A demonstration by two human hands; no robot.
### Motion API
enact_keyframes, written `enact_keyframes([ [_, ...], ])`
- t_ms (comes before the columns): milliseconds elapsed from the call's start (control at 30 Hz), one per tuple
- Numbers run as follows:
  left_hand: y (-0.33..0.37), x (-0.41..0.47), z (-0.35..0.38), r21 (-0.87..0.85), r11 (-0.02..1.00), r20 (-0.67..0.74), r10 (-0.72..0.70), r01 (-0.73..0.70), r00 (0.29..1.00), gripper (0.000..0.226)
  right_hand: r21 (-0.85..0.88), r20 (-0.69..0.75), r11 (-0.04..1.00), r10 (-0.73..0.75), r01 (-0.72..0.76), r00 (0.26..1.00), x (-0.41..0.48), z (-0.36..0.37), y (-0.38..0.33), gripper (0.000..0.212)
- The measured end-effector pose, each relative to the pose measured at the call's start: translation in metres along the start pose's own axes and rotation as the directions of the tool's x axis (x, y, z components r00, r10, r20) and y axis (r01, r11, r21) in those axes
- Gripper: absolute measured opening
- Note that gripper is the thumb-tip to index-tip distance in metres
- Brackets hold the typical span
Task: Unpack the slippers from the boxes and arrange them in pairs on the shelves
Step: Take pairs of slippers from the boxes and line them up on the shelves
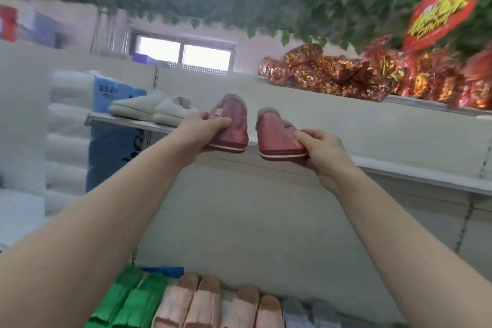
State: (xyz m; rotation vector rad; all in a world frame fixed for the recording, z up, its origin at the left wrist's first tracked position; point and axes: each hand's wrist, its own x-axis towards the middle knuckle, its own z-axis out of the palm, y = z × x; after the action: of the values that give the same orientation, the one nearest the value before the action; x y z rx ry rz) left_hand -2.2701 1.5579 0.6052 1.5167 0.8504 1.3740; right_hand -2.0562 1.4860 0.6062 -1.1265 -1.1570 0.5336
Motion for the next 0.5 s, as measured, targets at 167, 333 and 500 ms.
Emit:
enact_keyframes([
  [167, 0.001, 0.029, 0.001, 0.023, 1.0, 0.014, -0.012, 0.011, 1.0, 0.036, 0.064, 0.137, 0.996, 0.057, -0.066, 0.989, 0.027, 0.023, -0.006, 0.02],
  [333, -0.017, 0.033, -0.005, 0.658, 0.695, 0.121, 0.283, -0.291, 0.951, 0.055, -0.584, 0.214, 0.783, -0.107, 0.214, 0.971, 0.026, 0.018, 0.011, 0.053],
  [500, -0.042, 0.055, 0.001, 0.795, 0.468, 0.139, 0.479, -0.386, 0.866, 0.065, -0.81, 0.141, 0.518, -0.281, 0.274, 0.949, 0.045, 0.037, 0.029, 0.059],
])
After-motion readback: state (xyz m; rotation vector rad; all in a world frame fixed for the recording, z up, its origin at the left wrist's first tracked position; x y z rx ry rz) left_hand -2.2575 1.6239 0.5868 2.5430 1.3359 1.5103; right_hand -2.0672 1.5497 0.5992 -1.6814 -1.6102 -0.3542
